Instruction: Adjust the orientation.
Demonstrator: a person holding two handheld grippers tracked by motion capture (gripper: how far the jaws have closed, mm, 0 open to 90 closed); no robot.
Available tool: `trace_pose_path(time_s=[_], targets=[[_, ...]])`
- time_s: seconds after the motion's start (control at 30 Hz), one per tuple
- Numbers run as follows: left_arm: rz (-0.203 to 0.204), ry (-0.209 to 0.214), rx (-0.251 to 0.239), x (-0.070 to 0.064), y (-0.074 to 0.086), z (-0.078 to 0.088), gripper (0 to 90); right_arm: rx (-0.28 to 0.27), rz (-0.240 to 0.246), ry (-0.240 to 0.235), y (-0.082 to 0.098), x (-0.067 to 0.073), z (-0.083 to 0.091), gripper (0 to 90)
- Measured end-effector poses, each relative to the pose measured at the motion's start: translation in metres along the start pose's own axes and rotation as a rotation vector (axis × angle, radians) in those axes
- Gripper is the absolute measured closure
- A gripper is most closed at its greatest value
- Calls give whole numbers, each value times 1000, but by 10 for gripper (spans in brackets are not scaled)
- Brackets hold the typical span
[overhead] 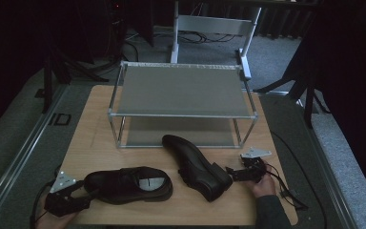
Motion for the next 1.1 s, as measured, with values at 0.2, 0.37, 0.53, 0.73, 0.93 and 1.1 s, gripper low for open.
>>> trace_pose_path(time_s=[0.2, 0.37, 0.53, 0.73, 0.93, 1.1], targets=[[-40, 32, 6, -2, -12, -14, 250, 0, 0, 0, 0, 0, 0, 109], [-58, 79, 10, -2, -20, -28, 215, 0, -1, 2, 0, 0, 0, 109], [-63, 87, -2, -7, -23, -31, 224, 0, -1, 2, 0, -1, 0, 109], [-87, 88, -11, -22, -29, -37, 259, 0, -1, 3, 0, -1, 0, 109], [-29, 88, -41, -15, -31, -35, 288, 1, -2, 3, 0, -1, 0, 109], [18, 24, -53, 4, -28, -31, 263, 1, -1, 3, 0, -1, 0, 109]])
Point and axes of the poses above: each handheld gripper's, and its own axes: z roughly backward along the jaws, y roughly out of its underside, x roughly to its left, the point moved 9 cm from there along -z, roughly forward along the jaws, and after that the axes turned 14 degrees about -x, right-handed, at the moved point
